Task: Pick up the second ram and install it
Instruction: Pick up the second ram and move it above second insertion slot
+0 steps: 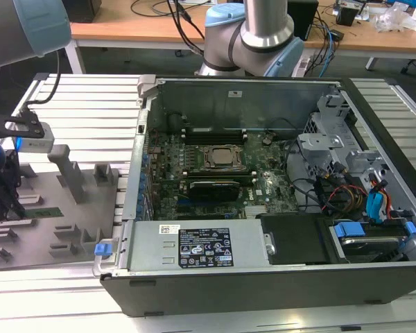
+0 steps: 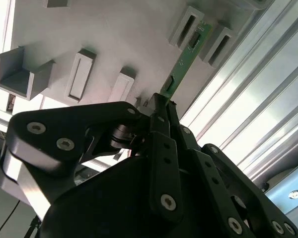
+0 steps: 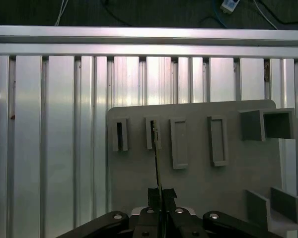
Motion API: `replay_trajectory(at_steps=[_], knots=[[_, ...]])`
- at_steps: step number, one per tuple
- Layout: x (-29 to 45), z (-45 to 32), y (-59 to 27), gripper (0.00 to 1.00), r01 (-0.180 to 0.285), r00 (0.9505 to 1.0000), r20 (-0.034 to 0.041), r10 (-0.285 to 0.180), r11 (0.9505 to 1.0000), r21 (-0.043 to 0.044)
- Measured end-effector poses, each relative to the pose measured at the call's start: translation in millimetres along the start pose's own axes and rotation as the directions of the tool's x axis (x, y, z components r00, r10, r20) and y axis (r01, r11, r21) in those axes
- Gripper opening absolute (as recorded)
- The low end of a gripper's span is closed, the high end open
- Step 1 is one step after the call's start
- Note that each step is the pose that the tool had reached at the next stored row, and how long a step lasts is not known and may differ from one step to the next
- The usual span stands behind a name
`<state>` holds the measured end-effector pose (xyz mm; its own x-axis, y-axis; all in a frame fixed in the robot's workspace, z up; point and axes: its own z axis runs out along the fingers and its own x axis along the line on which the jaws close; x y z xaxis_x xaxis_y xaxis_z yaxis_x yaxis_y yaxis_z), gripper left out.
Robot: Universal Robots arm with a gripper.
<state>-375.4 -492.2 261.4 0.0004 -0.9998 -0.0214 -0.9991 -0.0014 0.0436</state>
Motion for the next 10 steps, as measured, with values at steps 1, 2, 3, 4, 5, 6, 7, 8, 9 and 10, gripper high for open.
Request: replay_trajectory(at_steps=[1, 2, 3, 4, 5, 6, 7, 8, 9, 10], knots=[[0.0, -1.2, 0.1, 0.14, 0.000, 1.0000, 0.0001, 0.000, 1.0000, 0.0000], [0.0, -2.0, 0.1, 0.14, 0.000, 1.0000, 0.0001, 0.000, 1.0000, 0.0001], [-0.1, -3.1, 0.1, 0.14, 0.000, 1.0000, 0.0000, 0.000, 1.0000, -0.0001], [-0.1, -4.4, 0.2, 0.14, 0.000, 1.0000, 0.0000, 0.000, 1.0000, 0.0000], [-0.1, -6.0, 0.3, 0.14, 0.000, 1.0000, 0.0000, 0.000, 1.0000, -0.0001], [-0.2, -7.4, 0.3, 0.14, 0.000, 1.0000, 0.0001, 0.000, 1.0000, 0.0000], [-0.2, -8.4, 0.4, 0.14, 0.000, 1.0000, 0.0000, 0.000, 1.0000, -0.0001], [-0.2, -10.4, 0.5, 0.14, 0.000, 1.0000, 0.0001, 0.000, 1.0000, 0.0000], [-0.2, -11.1, 0.5, 0.14, 0.000, 1.0000, 0.0001, 0.000, 1.0000, 0.0000], [-0.3, -11.7, 0.5, 0.14, 0.000, 1.0000, 0.0000, 0.000, 1.0000, 0.0000]])
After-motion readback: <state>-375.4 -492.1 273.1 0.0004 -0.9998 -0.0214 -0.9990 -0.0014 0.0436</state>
